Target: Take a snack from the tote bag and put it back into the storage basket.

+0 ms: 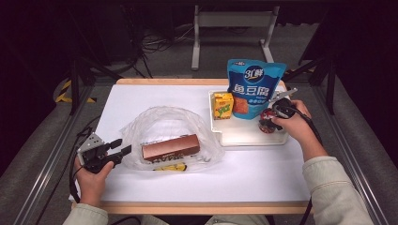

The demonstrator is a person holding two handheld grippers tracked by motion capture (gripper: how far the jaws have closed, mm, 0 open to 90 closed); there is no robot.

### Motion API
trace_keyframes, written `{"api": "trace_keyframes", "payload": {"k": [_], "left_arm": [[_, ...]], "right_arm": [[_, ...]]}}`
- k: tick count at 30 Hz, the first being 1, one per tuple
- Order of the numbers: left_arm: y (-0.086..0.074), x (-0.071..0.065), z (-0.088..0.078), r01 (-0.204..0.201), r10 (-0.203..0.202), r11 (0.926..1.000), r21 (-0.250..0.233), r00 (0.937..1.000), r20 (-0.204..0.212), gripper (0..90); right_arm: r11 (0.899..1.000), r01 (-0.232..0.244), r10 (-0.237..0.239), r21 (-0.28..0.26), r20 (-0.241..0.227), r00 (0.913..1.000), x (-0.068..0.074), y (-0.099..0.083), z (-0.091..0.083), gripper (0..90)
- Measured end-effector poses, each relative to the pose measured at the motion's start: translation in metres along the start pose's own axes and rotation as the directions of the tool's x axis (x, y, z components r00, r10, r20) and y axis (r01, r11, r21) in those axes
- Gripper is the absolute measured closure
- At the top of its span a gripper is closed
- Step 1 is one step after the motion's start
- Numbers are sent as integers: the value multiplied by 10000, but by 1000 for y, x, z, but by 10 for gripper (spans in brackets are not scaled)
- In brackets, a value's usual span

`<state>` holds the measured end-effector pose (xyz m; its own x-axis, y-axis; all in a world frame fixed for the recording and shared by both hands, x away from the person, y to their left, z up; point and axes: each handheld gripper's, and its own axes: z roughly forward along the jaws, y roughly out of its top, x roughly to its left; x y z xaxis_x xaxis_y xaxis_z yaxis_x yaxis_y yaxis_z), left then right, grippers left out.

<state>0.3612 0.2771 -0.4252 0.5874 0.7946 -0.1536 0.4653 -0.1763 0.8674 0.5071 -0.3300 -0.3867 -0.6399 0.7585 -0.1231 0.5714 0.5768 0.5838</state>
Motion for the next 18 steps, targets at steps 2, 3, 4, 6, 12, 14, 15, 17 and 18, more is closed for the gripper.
{"api": "trace_keyframes", "payload": {"k": [2,3,4,6,12,14,15,17,18], "left_arm": [[0,1,0,-71,71,10000,-2,10000,-23,473],[0,1,0,-69,69,10000,-5,10000,-24,473],[0,1,0,-66,66,10000,-4,10000,-22,473],[0,0,0,-23,23,10000,6,10000,-23,473],[0,1,0,-46,46,10000,-2,10000,-29,472],[0,1,0,-63,63,10000,5,10000,-28,472],[0,1,0,-4,4,10000,9,10000,-22,472],[0,1,0,-71,71,10000,61,10000,0,471],[0,1,0,-38,38,10000,46,10000,-3,471]], "right_arm": [[10000,-69,69,14,-22,10000,0,-1,1,256],[10000,-84,84,13,-39,10000,-1,-1,1,256],[9999,-99,99,29,-39,9999,-1,-1,1,256],[9999,-121,121,43,-41,9999,-1,-1,0,256],[9998,-194,194,48,34,9998,-2,-2,0,244],[9997,-240,240,9,91,9997,-2,-3,0,227],[9995,-303,304,-53,78,9995,-2,-3,-1,218],[9990,-398,400,-226,122,9991,-1,-2,-3,204],[9984,-448,453,-357,140,9989,-1,-2,-4,195]]}}
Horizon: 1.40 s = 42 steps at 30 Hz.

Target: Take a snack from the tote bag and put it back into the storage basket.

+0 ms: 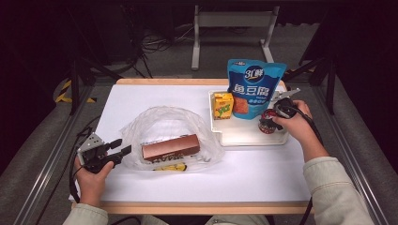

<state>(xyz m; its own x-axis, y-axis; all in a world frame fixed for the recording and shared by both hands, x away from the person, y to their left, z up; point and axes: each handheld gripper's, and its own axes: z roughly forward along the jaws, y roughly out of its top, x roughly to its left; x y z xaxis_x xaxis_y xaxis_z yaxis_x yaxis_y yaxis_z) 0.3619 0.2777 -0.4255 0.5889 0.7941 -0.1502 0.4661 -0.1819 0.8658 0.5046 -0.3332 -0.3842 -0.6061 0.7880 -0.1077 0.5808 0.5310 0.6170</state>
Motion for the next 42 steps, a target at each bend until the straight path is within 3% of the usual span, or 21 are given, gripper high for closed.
{"api": "trace_keyframes", "payload": {"k": [6,9,12,16,20,24,30,42], "left_arm": [[0,0,0,20,-20,10000,23,10000,18,469],[0,0,1,10,-10,10000,29,10000,27,469],[0,0,1,21,-21,10000,25,10000,35,469],[0,0,1,-55,55,10000,52,10000,28,469],[0,0,1,-54,54,10000,37,10000,29,469],[0,0,1,-46,46,10000,31,10000,25,469],[0,0,1,-56,56,10000,7,10000,26,470],[0,-1,1,-58,58,10000,19,10000,9,470]], "right_arm": [[9990,-94,101,-447,152,9998,2,2,-10,194],[9953,-169,195,-953,270,9994,2,3,-22,244],[9942,32,-4,-1071,268,9996,5,5,-31,314],[9916,323,-305,-1249,165,9994,13,7,-41,475],[9909,771,-810,-1100,-311,9962,23,9,-50,747],[9901,1091,-1149,-884,-630,9914,30,9,-53,889],[9901,1287,-1334,-554,-912,9869,37,4,-51,900],[9908,1340,-1309,162,-1256,9834,35,-8,-36,900]]}}
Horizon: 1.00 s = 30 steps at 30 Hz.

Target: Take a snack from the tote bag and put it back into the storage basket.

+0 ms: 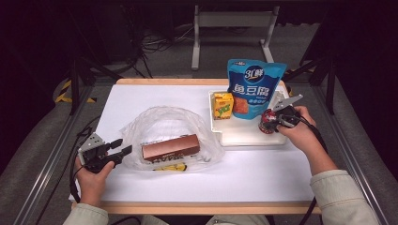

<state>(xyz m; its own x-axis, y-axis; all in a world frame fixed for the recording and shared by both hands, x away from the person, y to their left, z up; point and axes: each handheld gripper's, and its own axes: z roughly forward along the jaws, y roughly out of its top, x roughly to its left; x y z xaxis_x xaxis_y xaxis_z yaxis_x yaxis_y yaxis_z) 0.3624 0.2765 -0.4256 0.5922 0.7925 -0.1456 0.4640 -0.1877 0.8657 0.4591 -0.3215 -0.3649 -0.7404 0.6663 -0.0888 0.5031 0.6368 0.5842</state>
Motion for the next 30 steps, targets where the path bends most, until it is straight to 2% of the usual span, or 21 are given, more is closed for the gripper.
{"api": "trace_keyframes", "payload": {"k": [8,10,14,20,30], "left_arm": [[0,0,0,10,-10,10000,17,10000,15,470],[0,0,0,-2,2,10000,36,10000,10,470],[0,0,1,12,-12,10000,9,10000,19,469],[0,0,0,23,-23,10000,35,10000,31,469],[0,0,1,67,-67,10000,13,10000,37,470]], "right_arm": [[9997,-84,79,243,182,9998,-5,-5,7,900],[9997,-196,194,162,85,9998,-7,-6,8,900],[9995,-135,125,268,398,9991,-11,-6,9,900],[9987,-393,370,335,668,9971,-19,-10,13,899],[9971,-734,715,186,879,9936,-25,-10,18,889]]}}
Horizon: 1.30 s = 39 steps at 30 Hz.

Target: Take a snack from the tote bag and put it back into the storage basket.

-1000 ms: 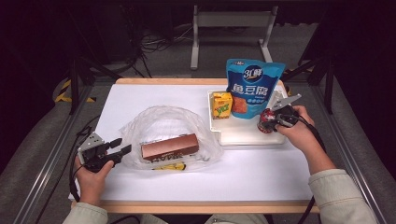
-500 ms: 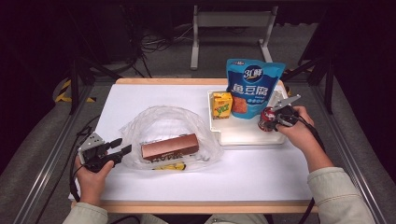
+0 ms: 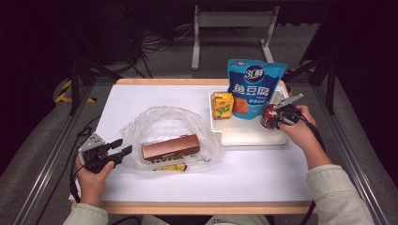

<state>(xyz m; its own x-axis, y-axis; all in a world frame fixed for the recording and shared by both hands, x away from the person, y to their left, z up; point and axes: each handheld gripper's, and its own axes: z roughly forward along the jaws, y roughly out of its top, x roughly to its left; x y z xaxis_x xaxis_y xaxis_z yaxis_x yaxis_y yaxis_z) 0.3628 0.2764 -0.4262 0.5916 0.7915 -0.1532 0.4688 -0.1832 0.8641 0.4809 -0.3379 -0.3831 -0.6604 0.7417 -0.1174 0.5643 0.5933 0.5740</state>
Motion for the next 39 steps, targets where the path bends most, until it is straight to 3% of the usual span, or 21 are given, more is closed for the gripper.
{"api": "trace_keyframes", "payload": {"k": [14,26,39], "left_arm": [[0,0,0,37,-37,10000,-18,10000,-10,470],[0,0,-1,13,-13,10000,-20,10000,-21,470],[0,1,-1,6,-6,10000,-36,10000,-28,469]], "right_arm": [[9996,-264,259,92,518,9983,-6,2,4,890],[9987,-473,460,171,663,9967,-9,3,5,883],[9932,-1071,1022,466,969,9900,-9,5,6,890]]}}
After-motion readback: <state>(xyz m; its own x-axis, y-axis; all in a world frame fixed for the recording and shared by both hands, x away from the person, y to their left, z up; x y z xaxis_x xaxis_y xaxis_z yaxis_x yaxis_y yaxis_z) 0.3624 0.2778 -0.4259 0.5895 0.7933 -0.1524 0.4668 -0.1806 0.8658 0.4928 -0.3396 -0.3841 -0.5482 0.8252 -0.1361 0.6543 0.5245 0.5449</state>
